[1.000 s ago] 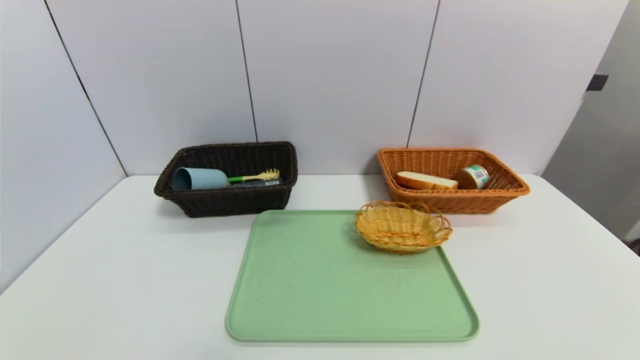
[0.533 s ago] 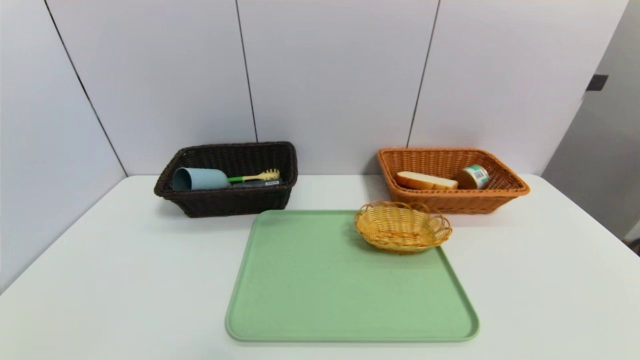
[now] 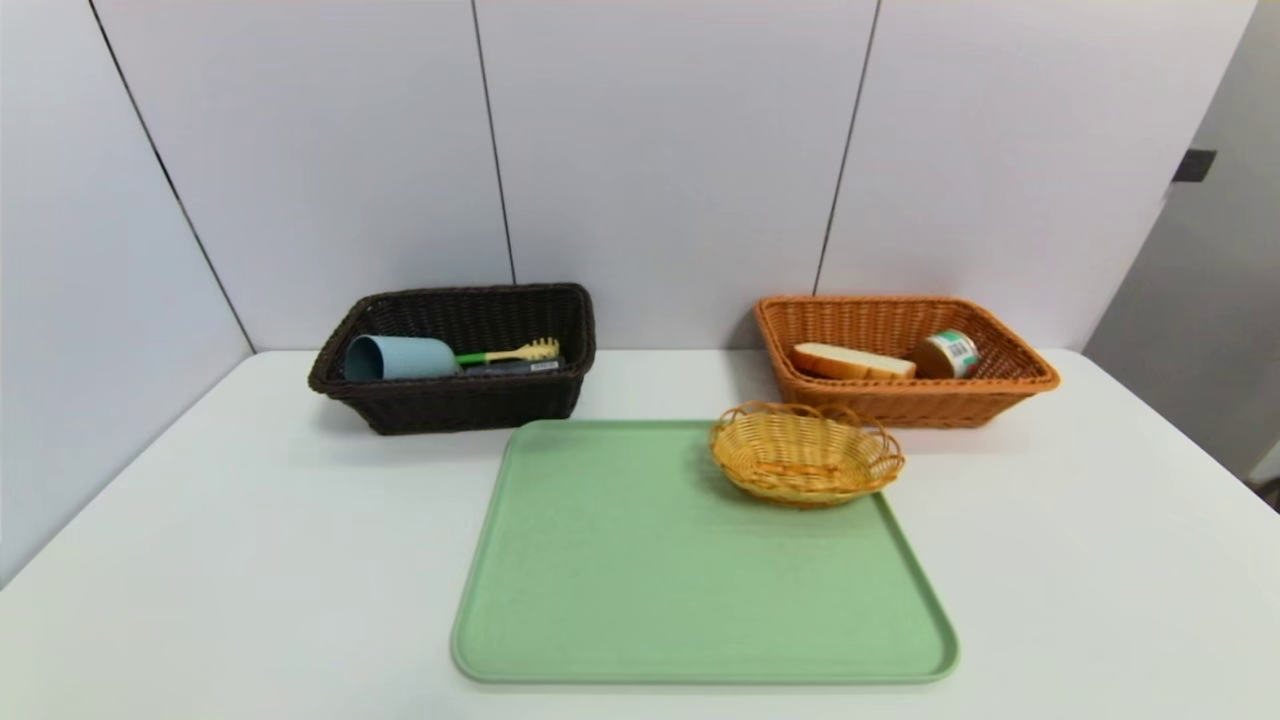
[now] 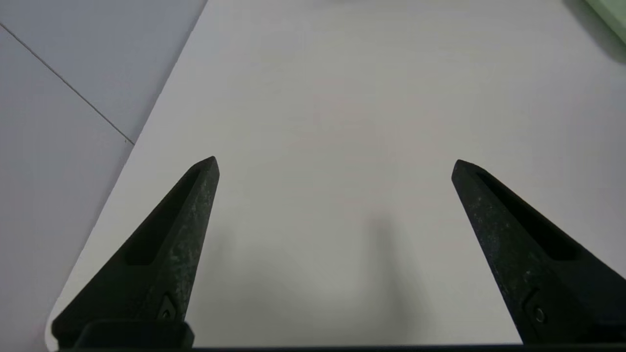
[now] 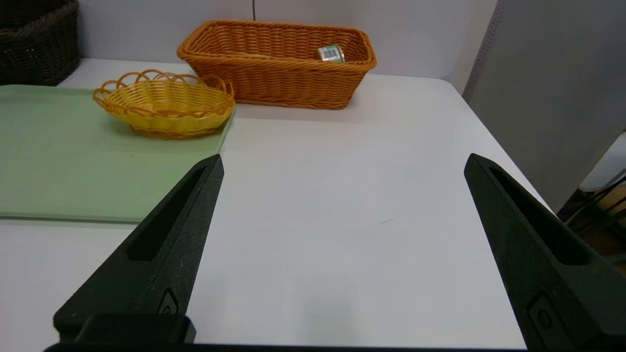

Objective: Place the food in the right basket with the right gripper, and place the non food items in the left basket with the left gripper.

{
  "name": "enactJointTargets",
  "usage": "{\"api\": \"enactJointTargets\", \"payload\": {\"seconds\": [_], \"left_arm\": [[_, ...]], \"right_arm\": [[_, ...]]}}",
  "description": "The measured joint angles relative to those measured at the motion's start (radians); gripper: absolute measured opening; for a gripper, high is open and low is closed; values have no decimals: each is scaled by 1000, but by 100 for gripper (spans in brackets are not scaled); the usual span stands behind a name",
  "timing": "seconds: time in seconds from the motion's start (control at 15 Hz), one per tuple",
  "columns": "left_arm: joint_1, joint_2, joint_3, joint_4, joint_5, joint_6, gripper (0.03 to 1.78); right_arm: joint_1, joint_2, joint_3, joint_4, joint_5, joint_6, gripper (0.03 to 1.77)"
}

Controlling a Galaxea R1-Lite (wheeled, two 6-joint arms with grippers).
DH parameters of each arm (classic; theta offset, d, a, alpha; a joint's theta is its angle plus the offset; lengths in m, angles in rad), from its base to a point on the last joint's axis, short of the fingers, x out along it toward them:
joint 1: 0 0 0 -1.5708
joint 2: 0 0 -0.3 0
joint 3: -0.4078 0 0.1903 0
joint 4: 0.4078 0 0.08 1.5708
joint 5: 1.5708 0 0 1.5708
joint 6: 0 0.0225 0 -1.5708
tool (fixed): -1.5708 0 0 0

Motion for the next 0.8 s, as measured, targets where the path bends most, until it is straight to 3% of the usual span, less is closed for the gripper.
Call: {"api": "enactJointTargets", "payload": {"seconds": [0.13, 0.27, 0.33, 0.47, 0.6, 0.8], "left_arm": [[-1, -13, 77, -149, -28, -4, 169], [-1, -17, 141, -276, -120, -45, 169], [-1, -18, 158, -289, -157, -66, 169], [-1, -18, 171, -286, -161, -99, 169], [-1, -18, 174, -286, -160, -147, 169], [-1, -18, 175, -286, -160, -157, 169]], "right_arm": [[-1, -32, 59, -63, -8, -11, 169], [-1, -45, 143, -151, -9, -18, 169], [-1, -49, 203, -194, -8, -21, 169], [-1, -53, 264, -248, -5, 14, 169], [-1, -54, 279, -220, 15, 70, 169], [-1, -54, 283, -181, 21, 89, 169]]}}
